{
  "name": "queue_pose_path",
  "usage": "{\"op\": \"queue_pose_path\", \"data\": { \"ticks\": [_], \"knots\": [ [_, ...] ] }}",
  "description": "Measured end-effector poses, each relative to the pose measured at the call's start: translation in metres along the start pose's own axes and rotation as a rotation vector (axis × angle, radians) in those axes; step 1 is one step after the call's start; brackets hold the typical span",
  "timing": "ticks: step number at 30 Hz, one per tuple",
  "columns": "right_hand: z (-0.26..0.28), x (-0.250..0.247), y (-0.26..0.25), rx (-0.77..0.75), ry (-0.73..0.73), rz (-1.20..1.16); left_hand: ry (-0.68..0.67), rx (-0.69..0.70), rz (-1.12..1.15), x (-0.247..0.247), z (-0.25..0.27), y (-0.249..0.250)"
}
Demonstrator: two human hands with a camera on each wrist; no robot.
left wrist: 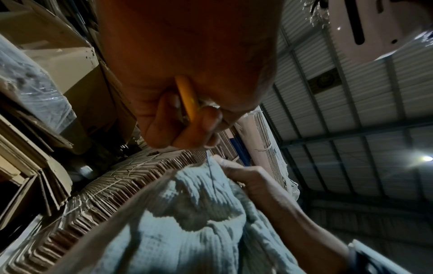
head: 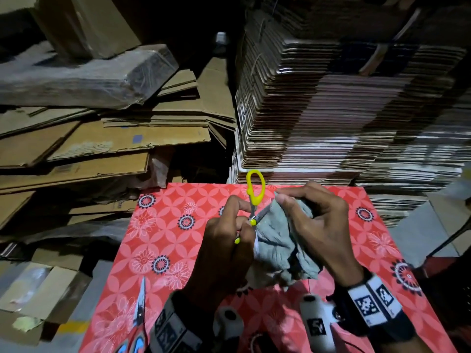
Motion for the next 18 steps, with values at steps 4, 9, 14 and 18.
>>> {"op": "queue_pose_path", "data": {
  "ticks": [4,9,14,18],
  "knots": [
    [0.022,0.019,-0.031,-0.104,-0.094,-0.049,0.006,0.023,0.018,-0.001,0.002,0.006],
    [0.0,0.005,0.001,0.01,-0.008,-0.035,0.012,-0.013,0.044,-0.002,0.002,0.001],
    [0.014,0.017,-0.016,-0.088,-0.099,-0.07,0.009,-0.02,0.058,-0.001,0.004,-0.001],
    [0.002,0.001,0.001,0.0,0.002,-0.065,0.014,-0.061,0.041,-0.001,0.005,-0.006]
  ]
}}
Point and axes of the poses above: each hand's wrist, its own z-axis away from the middle knuckle, its own x-axis out of the palm, y = z × x, the point moved 7 cm from there along -z, towards the middle knuckle, and after that the axes turned 14 degrees about z, right-handed, at the moved point
